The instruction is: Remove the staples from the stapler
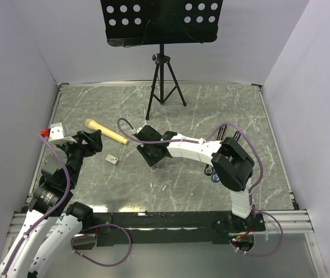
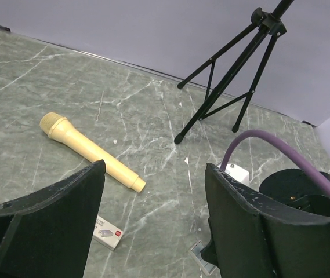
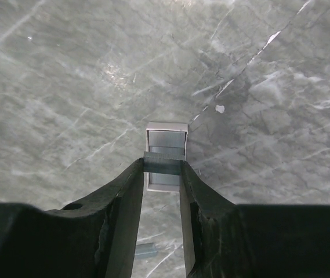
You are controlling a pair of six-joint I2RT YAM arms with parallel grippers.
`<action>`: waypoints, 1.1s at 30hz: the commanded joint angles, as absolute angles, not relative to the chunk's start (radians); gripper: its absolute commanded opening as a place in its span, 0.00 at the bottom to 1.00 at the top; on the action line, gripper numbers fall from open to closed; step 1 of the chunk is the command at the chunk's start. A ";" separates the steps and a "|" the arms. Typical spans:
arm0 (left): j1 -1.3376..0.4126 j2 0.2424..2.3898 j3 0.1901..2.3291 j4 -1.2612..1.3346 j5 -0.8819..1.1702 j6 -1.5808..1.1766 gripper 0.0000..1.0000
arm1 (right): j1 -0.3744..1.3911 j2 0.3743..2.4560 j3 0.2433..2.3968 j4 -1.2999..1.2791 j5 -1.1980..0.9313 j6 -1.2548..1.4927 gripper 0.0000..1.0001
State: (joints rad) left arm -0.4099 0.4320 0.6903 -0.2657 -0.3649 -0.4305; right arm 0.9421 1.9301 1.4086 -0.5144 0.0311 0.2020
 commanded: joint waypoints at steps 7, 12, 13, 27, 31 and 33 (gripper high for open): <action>-0.411 0.443 0.689 -0.224 -0.377 -0.414 0.74 | 0.937 1.933 1.425 -0.496 0.012 0.167 0.37; -0.411 0.446 0.689 -0.224 -0.374 -0.414 0.75 | 0.939 1.937 1.413 -0.495 0.020 0.158 0.38; -0.411 0.446 0.689 -0.224 -0.373 -0.414 0.75 | 0.937 1.939 1.413 -0.497 0.024 0.156 0.38; -0.411 0.451 0.689 -0.221 -0.370 -0.414 0.75 | 0.939 1.951 1.411 -0.512 0.034 0.136 0.39; -0.411 0.451 0.687 -0.218 -0.365 -0.413 0.75 | 0.939 1.959 1.411 -0.517 0.026 0.135 0.39; -0.411 0.453 0.689 -0.219 -0.365 -0.413 0.75 | 0.940 1.962 1.410 -0.518 0.026 0.133 0.39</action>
